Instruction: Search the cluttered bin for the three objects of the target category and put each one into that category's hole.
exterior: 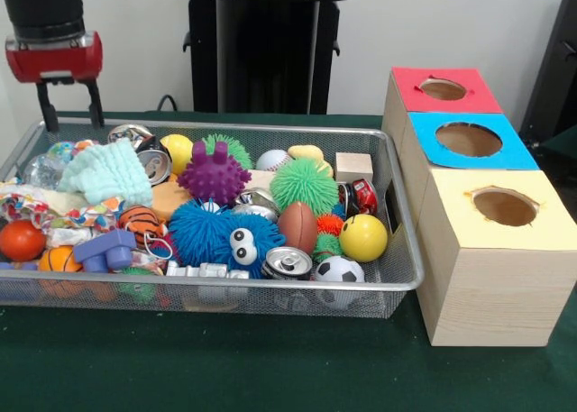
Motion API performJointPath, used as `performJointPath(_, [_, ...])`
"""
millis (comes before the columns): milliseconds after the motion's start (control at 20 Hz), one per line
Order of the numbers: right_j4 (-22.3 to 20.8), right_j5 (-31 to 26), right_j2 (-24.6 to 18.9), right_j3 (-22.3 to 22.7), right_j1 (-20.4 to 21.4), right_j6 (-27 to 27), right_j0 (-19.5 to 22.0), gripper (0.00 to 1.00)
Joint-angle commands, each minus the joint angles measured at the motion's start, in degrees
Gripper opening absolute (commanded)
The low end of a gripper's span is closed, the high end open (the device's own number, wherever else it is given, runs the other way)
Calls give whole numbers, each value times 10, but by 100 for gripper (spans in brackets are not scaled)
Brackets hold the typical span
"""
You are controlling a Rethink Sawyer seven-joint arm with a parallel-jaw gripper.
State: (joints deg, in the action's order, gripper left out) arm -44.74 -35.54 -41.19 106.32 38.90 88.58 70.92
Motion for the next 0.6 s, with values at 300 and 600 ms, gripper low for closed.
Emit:
performJointPath(300, [-55,-9,2,-100,-70,-129,19,100])
performJointPath(600, [-50,-30,-6,-109,-65,-155,36,100])
